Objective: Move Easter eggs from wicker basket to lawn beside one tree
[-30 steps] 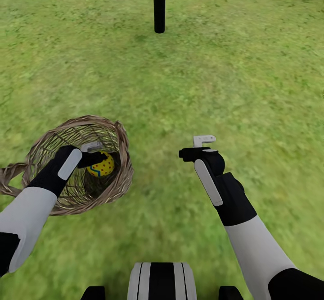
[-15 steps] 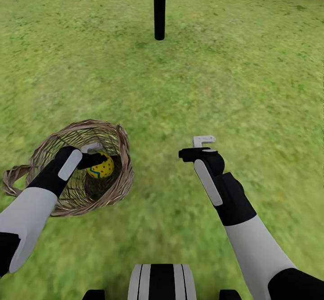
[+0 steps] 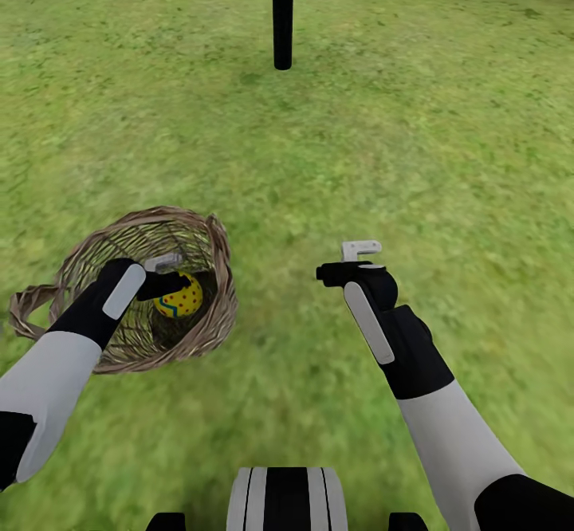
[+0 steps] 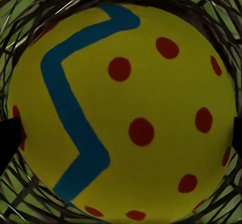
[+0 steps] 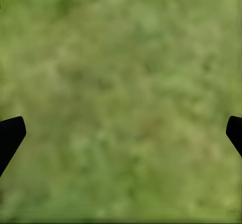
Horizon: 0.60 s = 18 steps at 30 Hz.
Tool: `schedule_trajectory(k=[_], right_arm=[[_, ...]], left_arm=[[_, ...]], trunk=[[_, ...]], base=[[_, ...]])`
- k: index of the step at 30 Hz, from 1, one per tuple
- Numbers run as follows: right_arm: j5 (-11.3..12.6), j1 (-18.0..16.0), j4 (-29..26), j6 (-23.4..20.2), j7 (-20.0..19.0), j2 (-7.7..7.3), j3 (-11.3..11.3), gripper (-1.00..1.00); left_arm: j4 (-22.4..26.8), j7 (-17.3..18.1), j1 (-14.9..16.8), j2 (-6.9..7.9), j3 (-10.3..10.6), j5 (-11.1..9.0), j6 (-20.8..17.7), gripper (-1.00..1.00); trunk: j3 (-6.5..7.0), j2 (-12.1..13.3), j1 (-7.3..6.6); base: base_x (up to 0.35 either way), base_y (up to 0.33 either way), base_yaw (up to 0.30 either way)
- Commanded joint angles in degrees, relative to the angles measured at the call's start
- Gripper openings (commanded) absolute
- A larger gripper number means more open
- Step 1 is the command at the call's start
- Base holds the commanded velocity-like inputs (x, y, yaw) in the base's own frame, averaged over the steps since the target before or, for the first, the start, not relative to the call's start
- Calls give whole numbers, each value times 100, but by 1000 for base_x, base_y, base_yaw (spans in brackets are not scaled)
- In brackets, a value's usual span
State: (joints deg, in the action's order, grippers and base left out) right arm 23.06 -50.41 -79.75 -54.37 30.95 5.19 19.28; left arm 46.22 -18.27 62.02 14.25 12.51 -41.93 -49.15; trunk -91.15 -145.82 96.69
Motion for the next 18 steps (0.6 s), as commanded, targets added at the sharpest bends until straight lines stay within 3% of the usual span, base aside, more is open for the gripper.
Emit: schedule_trajectory(k=[1,18], right_arm=[[58,-4,7,-12,60,0,6,100],[58,-4,30,-12,60,0,11,100]], left_arm=[[8,-54,3,8,28,-61,-6,-100],[44,-55,3,8,32,-62,-6,-100]], trunk=[[-4,-2,-2],[-4,-2,-2]], base=[[-91,39,0],[-50,12,0]])
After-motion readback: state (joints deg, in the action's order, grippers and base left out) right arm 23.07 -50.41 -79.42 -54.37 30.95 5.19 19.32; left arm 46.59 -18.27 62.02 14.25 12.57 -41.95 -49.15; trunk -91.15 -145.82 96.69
